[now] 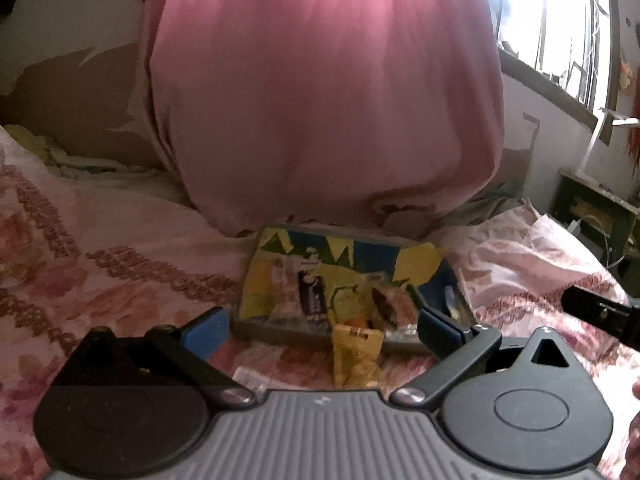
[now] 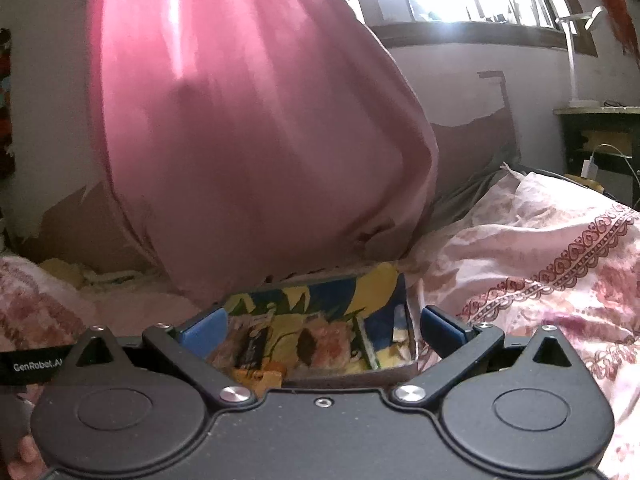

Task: Organize snacks
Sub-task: 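Move both open tools back over the remaining loose snacks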

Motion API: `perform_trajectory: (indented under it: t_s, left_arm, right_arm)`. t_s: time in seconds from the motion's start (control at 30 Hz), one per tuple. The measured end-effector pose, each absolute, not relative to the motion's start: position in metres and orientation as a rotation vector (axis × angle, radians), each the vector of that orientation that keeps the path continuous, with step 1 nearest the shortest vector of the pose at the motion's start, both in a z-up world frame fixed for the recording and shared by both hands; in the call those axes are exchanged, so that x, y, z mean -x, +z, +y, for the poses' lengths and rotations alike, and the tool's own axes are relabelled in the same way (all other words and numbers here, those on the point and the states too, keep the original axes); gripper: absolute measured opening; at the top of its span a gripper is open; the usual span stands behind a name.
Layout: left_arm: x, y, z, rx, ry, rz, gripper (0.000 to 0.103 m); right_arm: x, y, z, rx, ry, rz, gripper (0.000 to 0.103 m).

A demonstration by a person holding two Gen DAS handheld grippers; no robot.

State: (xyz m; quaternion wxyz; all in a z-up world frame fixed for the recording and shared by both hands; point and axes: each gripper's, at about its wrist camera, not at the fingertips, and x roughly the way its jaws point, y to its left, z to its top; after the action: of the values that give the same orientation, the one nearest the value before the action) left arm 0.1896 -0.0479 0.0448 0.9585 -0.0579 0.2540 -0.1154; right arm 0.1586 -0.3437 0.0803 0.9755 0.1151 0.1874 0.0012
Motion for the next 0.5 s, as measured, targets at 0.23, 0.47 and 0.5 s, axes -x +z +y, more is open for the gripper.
perform_trajectory:
  t_s: [0.23,0.47,0.5]
  left_arm:
    - [-0.154,0.038,-0.029,0.109,-0.212,0.522,0.103]
    - [-0.124,0.030,-0.016,0.078,-0.189,0.526,0.103]
    - [-0.120,0.028,-0.015,0.070,-0.189,0.525,0.103]
  right_arm:
    - [-0.126,0.076,-0.327,-0.203,0.019,0.399,0.102]
    - [-0.098,0.067,-0.316,-0.196,0.005,0.455,0.102]
    - [-0.093,0.066,-0.315,-0.197,-0.001,0.464,0.102]
